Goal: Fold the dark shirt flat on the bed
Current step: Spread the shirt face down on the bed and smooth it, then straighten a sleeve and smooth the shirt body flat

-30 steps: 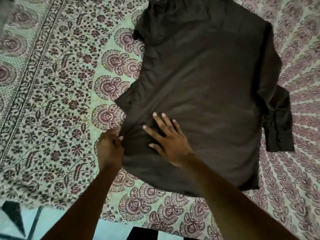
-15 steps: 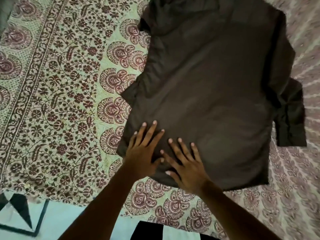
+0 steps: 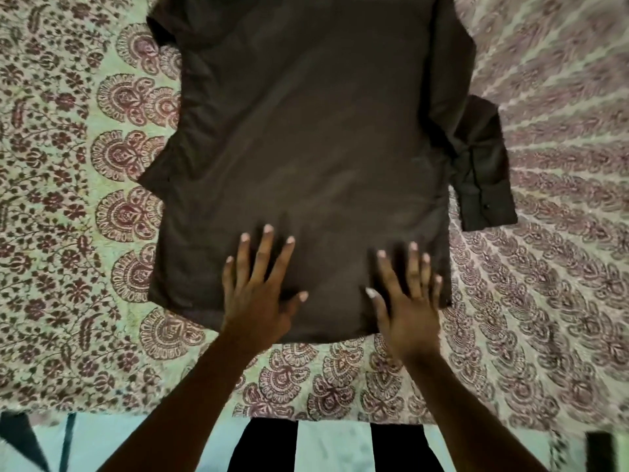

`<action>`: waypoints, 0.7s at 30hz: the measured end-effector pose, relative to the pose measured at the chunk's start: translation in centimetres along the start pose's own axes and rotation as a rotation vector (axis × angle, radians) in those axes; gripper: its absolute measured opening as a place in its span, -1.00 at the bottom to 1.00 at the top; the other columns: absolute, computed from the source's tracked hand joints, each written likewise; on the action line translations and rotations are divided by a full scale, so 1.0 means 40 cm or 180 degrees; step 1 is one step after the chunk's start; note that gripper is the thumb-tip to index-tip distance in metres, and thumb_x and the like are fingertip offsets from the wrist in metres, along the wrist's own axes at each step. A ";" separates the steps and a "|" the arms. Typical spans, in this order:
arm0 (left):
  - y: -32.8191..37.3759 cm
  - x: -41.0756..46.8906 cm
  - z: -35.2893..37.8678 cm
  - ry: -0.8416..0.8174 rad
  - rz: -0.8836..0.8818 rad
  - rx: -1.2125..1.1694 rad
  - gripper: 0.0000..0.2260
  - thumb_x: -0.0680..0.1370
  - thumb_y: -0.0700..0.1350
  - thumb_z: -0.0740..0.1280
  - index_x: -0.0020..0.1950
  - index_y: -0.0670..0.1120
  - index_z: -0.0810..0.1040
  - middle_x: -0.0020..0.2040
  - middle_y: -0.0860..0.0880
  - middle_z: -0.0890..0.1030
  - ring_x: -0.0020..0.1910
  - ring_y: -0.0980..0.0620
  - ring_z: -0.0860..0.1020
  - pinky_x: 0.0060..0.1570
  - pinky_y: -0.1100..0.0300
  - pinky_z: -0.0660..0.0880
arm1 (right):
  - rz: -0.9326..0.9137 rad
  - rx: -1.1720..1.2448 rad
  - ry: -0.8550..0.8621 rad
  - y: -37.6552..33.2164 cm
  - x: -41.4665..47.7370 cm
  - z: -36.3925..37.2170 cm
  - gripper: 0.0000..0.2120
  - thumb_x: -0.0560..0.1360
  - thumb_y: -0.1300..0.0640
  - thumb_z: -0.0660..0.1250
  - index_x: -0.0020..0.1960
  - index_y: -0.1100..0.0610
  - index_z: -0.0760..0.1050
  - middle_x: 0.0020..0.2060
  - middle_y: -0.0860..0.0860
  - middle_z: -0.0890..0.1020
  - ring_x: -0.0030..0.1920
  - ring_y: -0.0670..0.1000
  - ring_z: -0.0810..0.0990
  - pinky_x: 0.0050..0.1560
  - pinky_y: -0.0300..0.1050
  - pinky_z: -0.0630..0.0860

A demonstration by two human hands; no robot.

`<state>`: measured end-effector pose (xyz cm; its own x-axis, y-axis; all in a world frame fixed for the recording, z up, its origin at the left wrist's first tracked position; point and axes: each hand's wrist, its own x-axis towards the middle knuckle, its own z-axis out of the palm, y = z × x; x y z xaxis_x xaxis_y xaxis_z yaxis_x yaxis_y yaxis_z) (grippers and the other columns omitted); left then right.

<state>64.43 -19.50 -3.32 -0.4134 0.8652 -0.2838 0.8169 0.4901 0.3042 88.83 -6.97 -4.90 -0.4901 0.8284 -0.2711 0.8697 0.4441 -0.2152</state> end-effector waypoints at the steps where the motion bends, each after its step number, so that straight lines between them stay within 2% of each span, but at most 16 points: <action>1: 0.039 0.011 0.013 -0.0095 0.0122 0.0010 -0.14 0.51 0.41 0.31 0.70 0.25 -0.04 0.73 0.06 -0.15 0.71 -0.22 -0.09 0.54 -0.37 0.09 | -0.0199 0.0000 -0.0045 0.016 0.015 -0.002 -0.40 0.67 -0.28 0.05 0.67 -0.24 0.01 0.70 0.01 -0.15 0.69 0.16 -0.13 0.63 0.27 -0.04; 2: 0.071 0.016 0.026 -0.0249 0.0217 0.0074 -0.11 0.49 0.37 0.36 0.70 0.27 -0.05 0.73 0.06 -0.17 0.70 -0.22 -0.08 0.53 -0.39 0.12 | -0.0292 -0.0010 -0.0088 0.032 0.022 -0.004 -0.40 0.67 -0.29 0.04 0.67 -0.26 0.00 0.70 -0.01 -0.15 0.69 0.14 -0.13 0.64 0.26 0.01; 4: 0.133 0.017 0.040 -0.0551 0.0219 0.0288 -0.06 0.43 0.27 0.45 0.69 0.28 -0.02 0.73 0.04 -0.18 0.70 -0.24 -0.05 0.52 -0.43 0.14 | -0.0105 0.0038 -0.0115 0.081 0.007 -0.008 -0.39 0.67 -0.29 0.04 0.67 -0.24 -0.02 0.70 -0.03 -0.15 0.69 0.11 -0.12 0.63 0.23 0.07; 6: 0.194 0.027 0.040 -0.0678 -0.0230 0.0253 -0.05 0.34 0.15 0.51 0.66 0.27 0.12 0.73 0.02 -0.11 0.68 -0.26 -0.01 0.50 -0.43 0.14 | 0.0099 0.0166 -0.0103 0.131 -0.010 -0.022 -0.38 0.67 -0.27 0.06 0.68 -0.19 0.03 0.70 -0.01 -0.10 0.69 0.12 -0.05 0.62 0.19 0.11; 8: 0.267 0.051 0.028 -0.0683 -0.0697 0.0071 -0.14 0.32 0.09 0.50 0.60 0.17 0.26 0.70 -0.05 0.02 0.64 -0.27 0.04 0.48 -0.41 0.16 | -0.0030 0.0352 -0.0060 0.165 -0.010 -0.041 -0.42 0.67 -0.22 0.11 0.64 -0.06 0.24 0.69 0.06 0.09 0.64 0.18 0.18 0.56 0.16 0.28; 10: 0.355 0.089 0.023 -0.0500 -0.0720 -0.0019 -0.26 0.38 0.06 0.48 0.55 0.06 0.35 0.67 -0.10 0.12 0.63 -0.25 0.11 0.47 -0.37 0.22 | -0.0073 0.0622 0.0192 0.196 0.024 -0.082 -0.50 0.67 -0.14 0.16 0.49 0.09 0.46 0.54 0.12 0.39 0.46 0.21 0.45 0.34 0.15 0.56; 11: 0.399 0.113 0.026 -0.0373 -0.0605 -0.0055 -0.30 0.42 0.05 0.47 0.55 0.04 0.37 0.67 -0.09 0.14 0.63 -0.23 0.14 0.46 -0.34 0.25 | 0.0039 0.0784 0.0366 0.214 0.055 -0.106 -0.54 0.66 -0.11 0.17 0.43 0.13 0.50 0.43 0.14 0.48 0.34 0.21 0.53 0.21 0.14 0.63; 13: 0.476 0.169 0.037 -0.0252 -0.0317 -0.0159 -0.31 0.49 0.07 0.45 0.60 0.04 0.31 0.70 -0.04 0.09 0.66 -0.18 0.10 0.48 -0.30 0.26 | 0.0457 0.0955 0.0738 0.255 0.128 -0.152 -0.55 0.64 -0.07 0.19 0.41 0.17 0.46 0.33 0.19 0.48 0.25 0.25 0.53 0.15 0.13 0.62; 15: 0.544 0.246 0.052 -0.0264 -0.0179 -0.0326 -0.29 0.55 0.07 0.42 0.65 0.07 0.21 0.71 0.03 0.00 0.68 -0.13 0.00 0.51 -0.27 0.22 | 0.1029 0.0899 0.0956 0.311 0.223 -0.192 -0.46 0.62 -0.11 0.26 0.46 0.21 0.38 0.35 0.26 0.43 0.31 0.31 0.45 0.23 0.19 0.55; 18: 0.618 0.368 0.070 -0.0470 -0.0475 -0.0804 -0.18 0.55 0.09 0.47 0.69 0.17 0.06 0.71 0.12 -0.13 0.69 -0.08 -0.14 0.54 -0.33 0.14 | 0.1954 0.0882 0.0328 0.374 0.371 -0.213 -0.24 0.53 -0.31 0.37 0.47 0.21 0.34 0.41 0.29 0.35 0.39 0.35 0.38 0.32 0.32 0.47; 19: 0.639 0.397 0.082 -0.0611 -0.0675 -0.0925 -0.11 0.52 0.13 0.49 0.69 0.20 -0.01 0.70 0.14 -0.21 0.69 -0.09 -0.20 0.55 -0.34 0.09 | 0.2127 0.0983 0.0109 0.390 0.407 -0.210 -0.23 0.49 -0.32 0.41 0.44 0.20 0.37 0.43 0.28 0.35 0.42 0.35 0.37 0.34 0.34 0.46; 21: 0.677 0.425 0.118 -0.0862 -0.0972 -0.0831 0.06 0.45 0.24 0.53 0.67 0.27 -0.20 0.66 0.14 -0.40 0.67 -0.15 -0.34 0.58 -0.33 -0.05 | 0.2225 0.1477 -0.0071 0.414 0.452 -0.230 -0.40 0.44 -0.23 0.50 0.31 0.16 0.55 0.37 0.26 0.46 0.36 0.31 0.47 0.29 0.26 0.51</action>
<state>81.42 7.97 -4.18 -0.4708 0.6359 -0.6116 0.5319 0.7576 0.3782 94.89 18.50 -4.75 0.1477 0.8516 -0.5029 0.8639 -0.3586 -0.3536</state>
